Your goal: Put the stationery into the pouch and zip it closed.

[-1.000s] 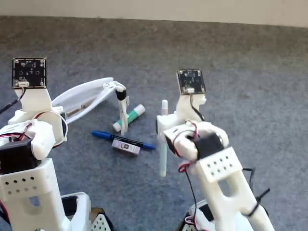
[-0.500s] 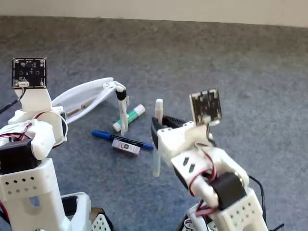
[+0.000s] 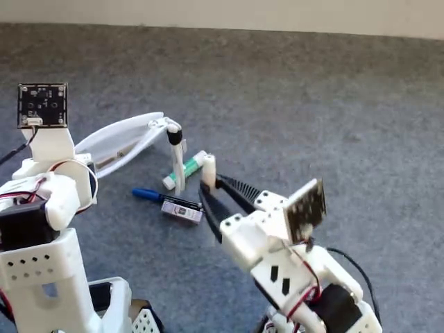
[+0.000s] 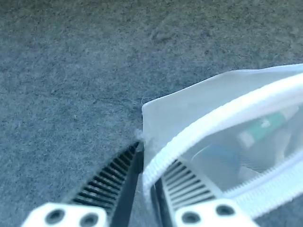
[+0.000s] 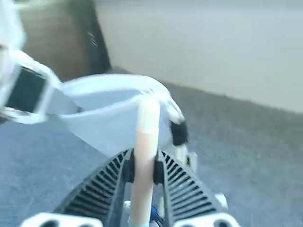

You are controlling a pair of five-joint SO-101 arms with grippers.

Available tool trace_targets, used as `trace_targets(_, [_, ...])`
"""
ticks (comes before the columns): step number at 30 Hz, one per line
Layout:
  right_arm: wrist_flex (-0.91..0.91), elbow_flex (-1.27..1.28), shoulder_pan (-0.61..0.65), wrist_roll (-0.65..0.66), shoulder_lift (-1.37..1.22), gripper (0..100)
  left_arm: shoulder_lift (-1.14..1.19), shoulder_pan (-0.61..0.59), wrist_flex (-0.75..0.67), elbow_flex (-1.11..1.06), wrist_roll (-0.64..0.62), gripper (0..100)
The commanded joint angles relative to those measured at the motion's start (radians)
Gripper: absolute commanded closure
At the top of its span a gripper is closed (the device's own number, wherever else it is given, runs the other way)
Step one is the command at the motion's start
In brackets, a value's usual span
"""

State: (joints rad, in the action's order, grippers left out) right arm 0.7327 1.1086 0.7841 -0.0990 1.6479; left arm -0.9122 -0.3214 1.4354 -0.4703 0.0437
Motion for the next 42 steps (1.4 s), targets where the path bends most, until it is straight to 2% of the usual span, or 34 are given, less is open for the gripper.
trace_targets(1, [-0.105,0.042,0.085,0.04,0.068,99.3,-0.01,-0.005,-0.025,0.001,0.0,99])
trace_targets(7, [-0.251,0.131,0.114,0.043,0.114,99.4,-0.01,-0.005,-0.025,0.001,0.0,99])
trace_targets(25, [-0.693,0.122,0.114,0.043,0.088,99.4,-0.01,-0.005,-0.038,-0.007,0.0,99])
trace_targets(42, [-1.024,-0.254,0.113,0.041,-0.596,99.4,-0.01,-0.005,-0.038,-0.018,0.0,99])
